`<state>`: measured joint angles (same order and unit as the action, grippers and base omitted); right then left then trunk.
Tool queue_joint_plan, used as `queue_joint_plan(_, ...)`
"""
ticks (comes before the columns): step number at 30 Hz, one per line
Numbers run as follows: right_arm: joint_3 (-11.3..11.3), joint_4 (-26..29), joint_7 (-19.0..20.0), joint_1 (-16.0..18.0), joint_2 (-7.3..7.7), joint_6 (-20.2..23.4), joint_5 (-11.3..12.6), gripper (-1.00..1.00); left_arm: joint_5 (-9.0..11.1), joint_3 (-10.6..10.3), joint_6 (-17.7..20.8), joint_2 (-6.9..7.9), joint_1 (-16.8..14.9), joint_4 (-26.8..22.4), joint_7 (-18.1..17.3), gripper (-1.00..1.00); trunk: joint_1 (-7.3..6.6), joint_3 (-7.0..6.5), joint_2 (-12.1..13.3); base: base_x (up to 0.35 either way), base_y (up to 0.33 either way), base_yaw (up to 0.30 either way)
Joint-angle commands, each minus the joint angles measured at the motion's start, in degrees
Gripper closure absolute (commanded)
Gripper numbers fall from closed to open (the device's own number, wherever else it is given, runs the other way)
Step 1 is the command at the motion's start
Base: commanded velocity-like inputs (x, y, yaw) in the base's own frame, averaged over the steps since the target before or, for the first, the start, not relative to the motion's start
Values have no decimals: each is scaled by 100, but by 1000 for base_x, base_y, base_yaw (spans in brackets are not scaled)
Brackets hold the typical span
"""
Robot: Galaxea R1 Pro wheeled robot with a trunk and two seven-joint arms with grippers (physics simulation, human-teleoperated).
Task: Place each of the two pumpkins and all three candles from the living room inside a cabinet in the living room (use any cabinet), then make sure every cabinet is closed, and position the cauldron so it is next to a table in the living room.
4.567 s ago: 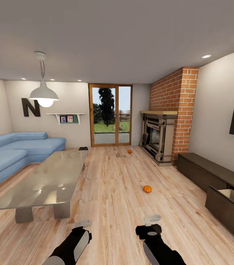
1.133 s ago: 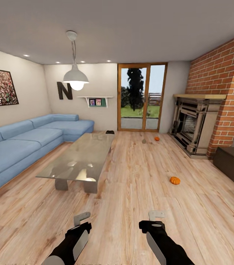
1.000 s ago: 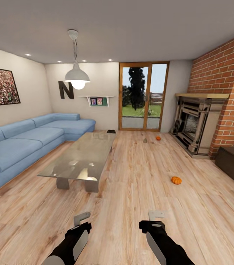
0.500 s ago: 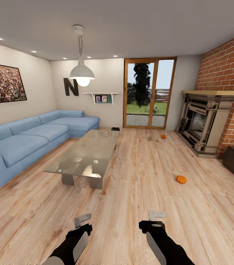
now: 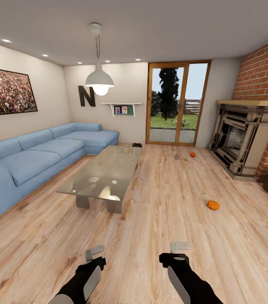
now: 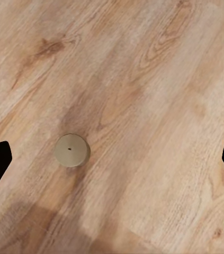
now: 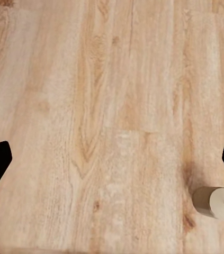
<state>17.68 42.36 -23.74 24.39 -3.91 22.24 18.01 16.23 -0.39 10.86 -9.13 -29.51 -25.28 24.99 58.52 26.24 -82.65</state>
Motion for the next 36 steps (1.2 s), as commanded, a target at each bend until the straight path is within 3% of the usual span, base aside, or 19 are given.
queue_joint_plan(1, 25, 9, -52, 4, 4, 18, 53, -100, 20, -5, 30, -1, -2, -12, 28, -100, 0, 16, -4, 0, 0, 99)
queue_joint_plan(36, 25, 9, -52, 4, 4, 7, 51, -100, 20, -12, 30, -1, -2, -3, 24, -100, 0, 321, -4, 24, 21, 85)
